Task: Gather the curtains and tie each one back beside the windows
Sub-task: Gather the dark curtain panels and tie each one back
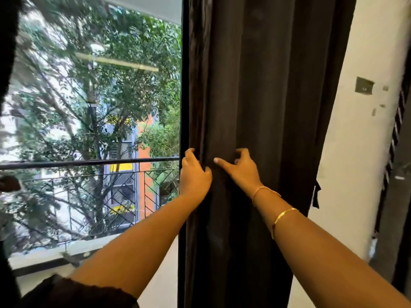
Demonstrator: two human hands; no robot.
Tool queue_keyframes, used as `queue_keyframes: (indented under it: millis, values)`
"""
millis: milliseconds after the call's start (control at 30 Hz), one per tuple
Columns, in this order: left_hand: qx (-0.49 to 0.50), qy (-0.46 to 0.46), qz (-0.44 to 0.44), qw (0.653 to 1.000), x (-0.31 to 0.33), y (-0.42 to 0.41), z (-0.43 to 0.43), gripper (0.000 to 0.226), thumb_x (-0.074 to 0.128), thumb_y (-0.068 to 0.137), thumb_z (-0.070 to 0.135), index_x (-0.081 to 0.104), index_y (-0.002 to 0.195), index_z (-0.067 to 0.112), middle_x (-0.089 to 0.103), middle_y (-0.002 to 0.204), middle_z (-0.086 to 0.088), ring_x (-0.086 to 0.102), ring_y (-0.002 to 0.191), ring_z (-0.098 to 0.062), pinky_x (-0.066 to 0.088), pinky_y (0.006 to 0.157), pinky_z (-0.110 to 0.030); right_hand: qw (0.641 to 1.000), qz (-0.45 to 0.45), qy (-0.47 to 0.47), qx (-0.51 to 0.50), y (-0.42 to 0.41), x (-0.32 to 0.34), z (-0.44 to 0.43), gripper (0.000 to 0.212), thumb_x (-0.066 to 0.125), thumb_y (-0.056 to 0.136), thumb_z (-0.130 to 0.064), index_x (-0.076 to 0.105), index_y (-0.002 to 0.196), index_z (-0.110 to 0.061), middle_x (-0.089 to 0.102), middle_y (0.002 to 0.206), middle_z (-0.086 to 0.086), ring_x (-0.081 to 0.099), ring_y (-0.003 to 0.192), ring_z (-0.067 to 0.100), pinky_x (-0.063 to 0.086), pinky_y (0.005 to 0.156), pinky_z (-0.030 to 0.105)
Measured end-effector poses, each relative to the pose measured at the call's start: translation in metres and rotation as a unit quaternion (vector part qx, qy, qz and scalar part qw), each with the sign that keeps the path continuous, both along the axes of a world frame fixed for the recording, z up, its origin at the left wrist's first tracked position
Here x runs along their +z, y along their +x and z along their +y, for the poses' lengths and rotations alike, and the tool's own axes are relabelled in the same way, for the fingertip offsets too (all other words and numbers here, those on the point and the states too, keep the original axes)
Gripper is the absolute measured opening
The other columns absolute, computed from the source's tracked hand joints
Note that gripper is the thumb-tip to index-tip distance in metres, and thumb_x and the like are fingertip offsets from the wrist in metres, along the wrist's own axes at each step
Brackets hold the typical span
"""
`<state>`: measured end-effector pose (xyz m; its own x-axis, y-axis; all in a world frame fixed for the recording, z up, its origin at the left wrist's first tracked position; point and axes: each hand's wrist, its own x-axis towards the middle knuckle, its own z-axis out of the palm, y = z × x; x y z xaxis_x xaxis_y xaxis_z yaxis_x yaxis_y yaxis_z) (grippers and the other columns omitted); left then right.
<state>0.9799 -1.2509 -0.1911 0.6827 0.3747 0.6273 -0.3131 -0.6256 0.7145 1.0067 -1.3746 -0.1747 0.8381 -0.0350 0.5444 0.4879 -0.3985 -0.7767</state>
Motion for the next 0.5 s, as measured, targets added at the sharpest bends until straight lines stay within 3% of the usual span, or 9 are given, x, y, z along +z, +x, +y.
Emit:
queue_keyframes:
  millis: [100, 200, 267, 367, 500]
  values:
    - [0.012, -0.013, -0.036, 0.999, 0.011, 0.003, 0.012, 0.042, 0.056, 0.088, 0.016, 0.038, 0.126, 0.013, 0.052, 0.117, -0.010, 0.056, 0.098, -0.029, 0.045, 0.076, -0.035, 1.000, -0.025, 0.003, -0.003, 0.012, 0.007, 0.005, 0.072, 0.075, 0.068, -0.054, 0.046, 0.119, -0.014, 0.064, 0.100, 0.005, 0.063, 0.095, 0.024, 0.052, 0.085, 0.045]
    - [0.031, 0.021, -0.070, 0.997, 0.035, 0.003, 0.026, 0.042, 0.053, 0.089, 0.011, 0.037, 0.127, 0.013, 0.050, 0.121, -0.011, 0.054, 0.102, -0.030, 0.044, 0.079, -0.037, 0.997, -0.069, -0.027, -0.013, 0.017, 0.021, 0.014, 0.064, 0.072, 0.075, -0.049, 0.046, 0.119, -0.011, 0.061, 0.083, 0.003, 0.063, 0.085, 0.024, 0.051, 0.073, 0.037]
    - [0.047, 0.041, -0.077, 0.995, 0.051, 0.001, 0.037, 0.044, 0.051, 0.088, 0.007, 0.036, 0.129, 0.013, 0.050, 0.121, -0.012, 0.054, 0.102, -0.031, 0.043, 0.078, -0.038, 0.993, -0.099, -0.059, -0.021, 0.019, 0.030, 0.022, 0.061, 0.068, 0.081, -0.042, 0.040, 0.126, -0.011, 0.058, 0.088, 0.005, 0.062, 0.090, 0.028, 0.049, 0.072, 0.036]
    - [0.096, 0.112, -0.064, 0.987, 0.068, -0.002, 0.057, 0.055, 0.046, 0.085, 0.005, 0.028, 0.136, 0.014, 0.044, 0.127, -0.014, 0.053, 0.101, -0.038, 0.039, 0.072, -0.040, 0.977, -0.145, -0.146, -0.053, 0.019, 0.048, 0.036, 0.067, 0.056, 0.090, -0.025, 0.018, 0.145, -0.013, 0.063, 0.107, 0.014, 0.062, 0.096, 0.032, 0.052, 0.081, 0.041]
    - [0.168, 0.224, -0.061, 0.958, 0.072, -0.010, 0.090, 0.064, 0.043, 0.088, 0.010, 0.015, 0.145, 0.021, 0.035, 0.136, -0.014, 0.056, 0.089, -0.039, 0.035, 0.062, -0.039, 0.947, -0.152, -0.282, -0.028, 0.012, 0.067, 0.071, 0.082, 0.045, 0.089, -0.014, -0.010, 0.149, -0.026, 0.064, 0.103, 0.020, 0.062, 0.088, 0.037, 0.047, 0.076, 0.040]
